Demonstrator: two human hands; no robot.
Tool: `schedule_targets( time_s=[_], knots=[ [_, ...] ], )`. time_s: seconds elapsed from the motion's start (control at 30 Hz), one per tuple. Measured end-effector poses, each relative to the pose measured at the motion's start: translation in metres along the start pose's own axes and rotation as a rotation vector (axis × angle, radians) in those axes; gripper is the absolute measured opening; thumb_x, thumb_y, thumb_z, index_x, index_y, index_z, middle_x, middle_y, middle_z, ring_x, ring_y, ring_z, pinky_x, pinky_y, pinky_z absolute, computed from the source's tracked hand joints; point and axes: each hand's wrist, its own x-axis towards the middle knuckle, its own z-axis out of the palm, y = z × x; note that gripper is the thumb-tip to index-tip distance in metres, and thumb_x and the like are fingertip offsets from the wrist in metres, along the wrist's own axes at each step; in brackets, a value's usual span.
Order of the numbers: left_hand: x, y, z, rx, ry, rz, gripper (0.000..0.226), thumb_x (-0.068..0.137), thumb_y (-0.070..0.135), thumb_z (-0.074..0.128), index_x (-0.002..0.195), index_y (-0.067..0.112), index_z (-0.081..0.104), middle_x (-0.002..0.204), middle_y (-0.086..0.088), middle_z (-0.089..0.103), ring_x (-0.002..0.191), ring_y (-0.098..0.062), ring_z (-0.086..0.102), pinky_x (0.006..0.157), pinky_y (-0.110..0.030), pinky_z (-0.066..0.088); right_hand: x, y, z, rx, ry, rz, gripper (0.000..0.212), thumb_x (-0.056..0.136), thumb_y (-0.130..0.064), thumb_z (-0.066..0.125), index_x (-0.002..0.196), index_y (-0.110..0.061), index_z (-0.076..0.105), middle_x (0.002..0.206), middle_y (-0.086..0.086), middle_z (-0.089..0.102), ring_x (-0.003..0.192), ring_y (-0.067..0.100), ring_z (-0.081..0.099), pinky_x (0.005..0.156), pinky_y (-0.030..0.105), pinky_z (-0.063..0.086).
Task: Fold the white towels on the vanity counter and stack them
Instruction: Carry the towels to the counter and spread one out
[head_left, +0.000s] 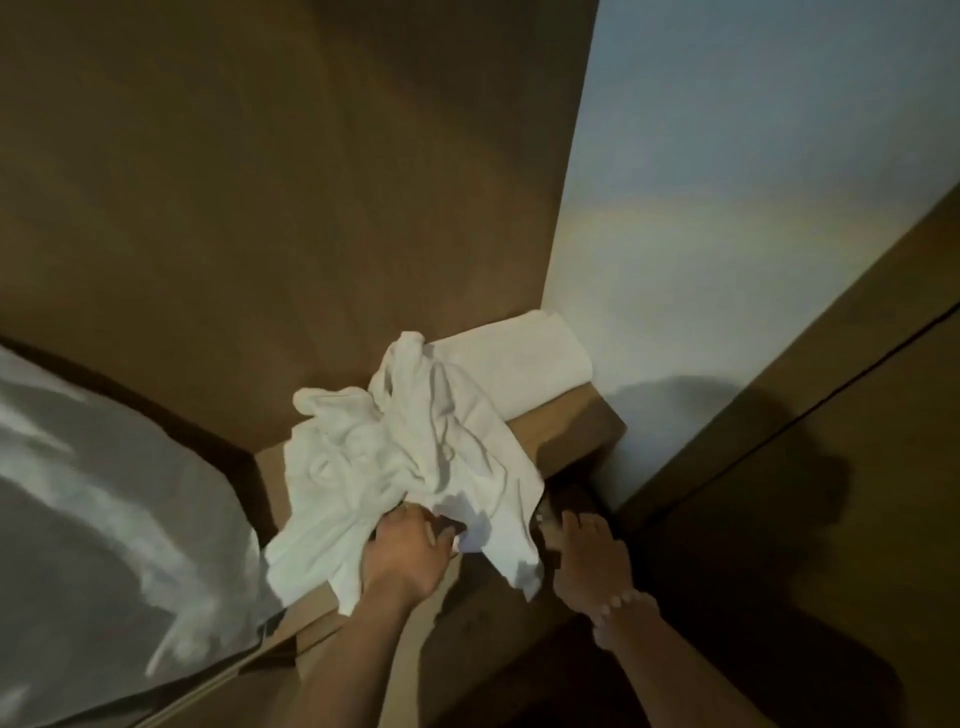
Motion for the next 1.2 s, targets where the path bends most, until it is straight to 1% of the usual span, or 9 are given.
schedule_targets(
  time_s=[0.2, 0.4, 0.63, 0.77, 0.83, 0.9, 1.03, 1.13, 1.2],
  knots=[
    [0.062, -0.047, 0.162, -0.198, -0.089, -0.22, 0.062, 0.087, 0.047, 0.057, 0.135, 0.012, 0.04, 0.137, -0.006, 0.047, 0.127, -0.023, 0.042, 0.104, -0.032, 0.037, 0.109, 0.038, 0.096, 0.317, 0.028, 0.017, 0.091, 0.088, -0.038, 0.061, 0.15, -0.022, -0.004, 0.154, 0.005, 0.021, 0.138, 0.022, 0.028, 0.108, 0.033, 0.034],
    [0.119, -0.106, 0.295, -0.57, 0.354, -0.364, 0.076, 0.074, 0.043, 0.073, 0.132, 0.004, 0.043, 0.13, -0.011, 0.051, 0.118, -0.023, 0.05, 0.098, -0.034, 0.042, 0.229, 0.034, 0.202, 0.804, 0.243, -0.229, 0.115, 0.071, -0.034, 0.079, 0.149, -0.03, -0.006, 0.15, 0.006, 0.026, 0.131, 0.021, 0.034, 0.098, 0.031, 0.036],
    [0.161, -0.069, 0.356, -0.99, 0.203, 0.042, 0.085, 0.071, 0.044, 0.075, 0.137, 0.023, 0.026, 0.119, 0.019, 0.043, 0.113, -0.004, 0.046, 0.093, -0.023, 0.043, 0.229, 0.012, 0.241, 1.047, 0.449, -0.546, 0.073, 0.081, -0.019, 0.071, 0.14, -0.031, 0.03, 0.121, -0.012, 0.046, 0.116, 0.007, 0.045, 0.089, 0.022, 0.045],
    [0.137, -0.046, 0.307, -1.034, 0.397, 0.282, 0.088, 0.076, 0.035, 0.073, 0.136, 0.029, 0.009, 0.107, 0.03, 0.035, 0.1, 0.009, 0.044, 0.084, -0.01, 0.042, 0.203, -0.03, 0.167, 1.082, 0.618, -0.722, 0.053, 0.077, -0.023, 0.073, 0.113, -0.03, 0.035, 0.107, -0.014, 0.045, 0.102, 0.011, 0.051, 0.086, 0.03, 0.049],
    [0.138, -0.04, 0.246, -0.942, 0.685, 0.384, 0.08, 0.081, 0.027, 0.07, 0.134, 0.02, 0.011, 0.106, 0.027, 0.036, 0.096, 0.01, 0.045, 0.078, -0.003, 0.043, 0.193, -0.066, 0.122, 1.082, 0.694, -0.783, 0.048, 0.075, -0.027, 0.073, 0.106, -0.027, 0.036, 0.104, -0.008, 0.048, 0.101, 0.014, 0.053, 0.088, 0.035, 0.051],
    [0.149, -0.043, 0.18, -0.711, 0.975, 0.477, 0.06, 0.084, 0.014, 0.062, 0.127, 0.01, 0.02, 0.106, 0.012, 0.046, 0.094, -0.004, 0.053, 0.08, -0.016, 0.05, 0.184, -0.093, 0.084, 0.994, 0.766, -0.882, 0.039, 0.079, -0.029, 0.069, 0.103, -0.022, 0.039, 0.094, -0.011, 0.05, 0.094, 0.009, 0.056, 0.084, 0.026, 0.051],
    [0.175, -0.074, 0.084, 0.115, 1.225, 0.463, 0.04, 0.088, 0.014, 0.044, 0.126, 0.002, 0.036, 0.113, -0.019, 0.054, 0.1, -0.031, 0.053, 0.079, -0.04, 0.04, 0.185, -0.106, 0.045, 0.853, 0.455, -0.977, 0.022, 0.097, -0.034, 0.046, 0.087, -0.014, 0.047, 0.082, 0.0, 0.065, 0.069, 0.003, 0.064, 0.05, 0.012, 0.047],
    [0.186, -0.096, 0.045, 0.726, 1.245, 0.562, 0.036, 0.088, 0.021, 0.035, 0.111, -0.003, 0.048, 0.113, -0.028, 0.052, 0.105, -0.04, 0.05, 0.069, -0.048, 0.039, 0.205, -0.11, 0.044, 0.405, 0.847, -0.932, 0.044, 0.092, -0.035, 0.052, 0.128, -0.011, 0.045, 0.129, 0.01, 0.055, 0.116, 0.02, 0.053, 0.085, 0.02, 0.042],
    [0.197, -0.11, 0.029, 0.953, 1.218, 0.596, 0.027, 0.086, 0.015, 0.034, 0.1, -0.004, 0.046, 0.102, -0.032, 0.052, 0.095, -0.045, 0.052, 0.059, -0.042, 0.034, 0.221, -0.112, 0.058, 0.23, 0.798, -0.975, 0.062, 0.09, -0.031, 0.056, 0.144, -0.014, 0.029, 0.141, 0.009, 0.044, 0.129, 0.021, 0.041, 0.099, 0.023, 0.032]
  ],
)
